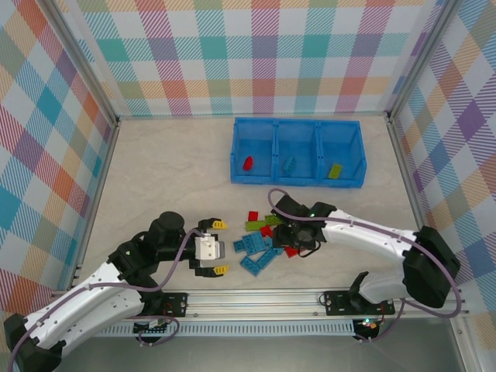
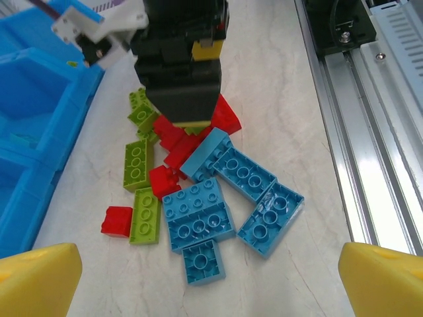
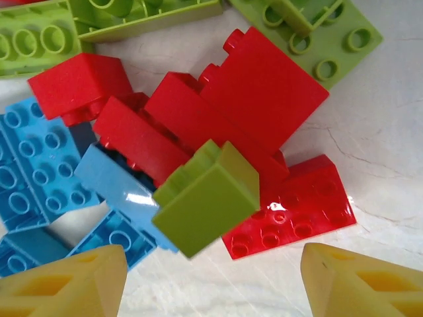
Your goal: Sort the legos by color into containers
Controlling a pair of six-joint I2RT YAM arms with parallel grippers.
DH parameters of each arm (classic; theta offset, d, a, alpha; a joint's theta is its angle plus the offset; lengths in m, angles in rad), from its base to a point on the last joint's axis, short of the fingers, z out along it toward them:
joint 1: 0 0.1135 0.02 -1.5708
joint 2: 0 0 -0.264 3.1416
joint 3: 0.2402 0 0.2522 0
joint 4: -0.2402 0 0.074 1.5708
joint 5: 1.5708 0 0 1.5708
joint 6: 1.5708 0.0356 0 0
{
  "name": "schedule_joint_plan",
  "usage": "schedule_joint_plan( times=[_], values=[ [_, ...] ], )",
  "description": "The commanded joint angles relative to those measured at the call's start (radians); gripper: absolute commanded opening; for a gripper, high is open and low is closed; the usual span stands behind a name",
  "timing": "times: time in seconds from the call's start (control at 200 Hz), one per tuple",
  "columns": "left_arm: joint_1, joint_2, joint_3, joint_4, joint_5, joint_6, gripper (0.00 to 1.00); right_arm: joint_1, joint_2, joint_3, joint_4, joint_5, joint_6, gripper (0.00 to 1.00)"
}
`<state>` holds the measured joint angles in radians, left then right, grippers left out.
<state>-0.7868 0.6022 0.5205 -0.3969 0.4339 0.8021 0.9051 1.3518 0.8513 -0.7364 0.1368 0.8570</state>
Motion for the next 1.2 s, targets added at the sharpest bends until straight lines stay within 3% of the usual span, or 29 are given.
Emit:
schedule_joint_plan(
  times=[0.0,0.22,0.85,1.075,1.195],
  values=[
    [0.006,-0.033,-0.003,-0.005,0.02,0.02,1.0,0.003,0.025,0.032,0.039,0.011,0.026,0.71],
    [0.006,-0.042,-0.006,0.0,0.028,0.026,1.0,-0.022,0.043,0.017,0.098,0.075,0.013,0.64],
    [0.006,-0.051,-0.008,-0.009,0.034,0.03,1.0,-0.048,0.051,-0.087,0.158,0.044,0.063,0.34],
    [0.006,-0.055,-0.008,-0.012,0.034,0.034,1.0,-0.071,-0.059,-0.062,0.099,0.104,0.043,0.33],
    [0.006,-0.065,-0.009,0.0,0.047,0.032,1.0,-0.167,-0.159,-0.021,0.061,0.153,-0.037,0.3]
  ],
)
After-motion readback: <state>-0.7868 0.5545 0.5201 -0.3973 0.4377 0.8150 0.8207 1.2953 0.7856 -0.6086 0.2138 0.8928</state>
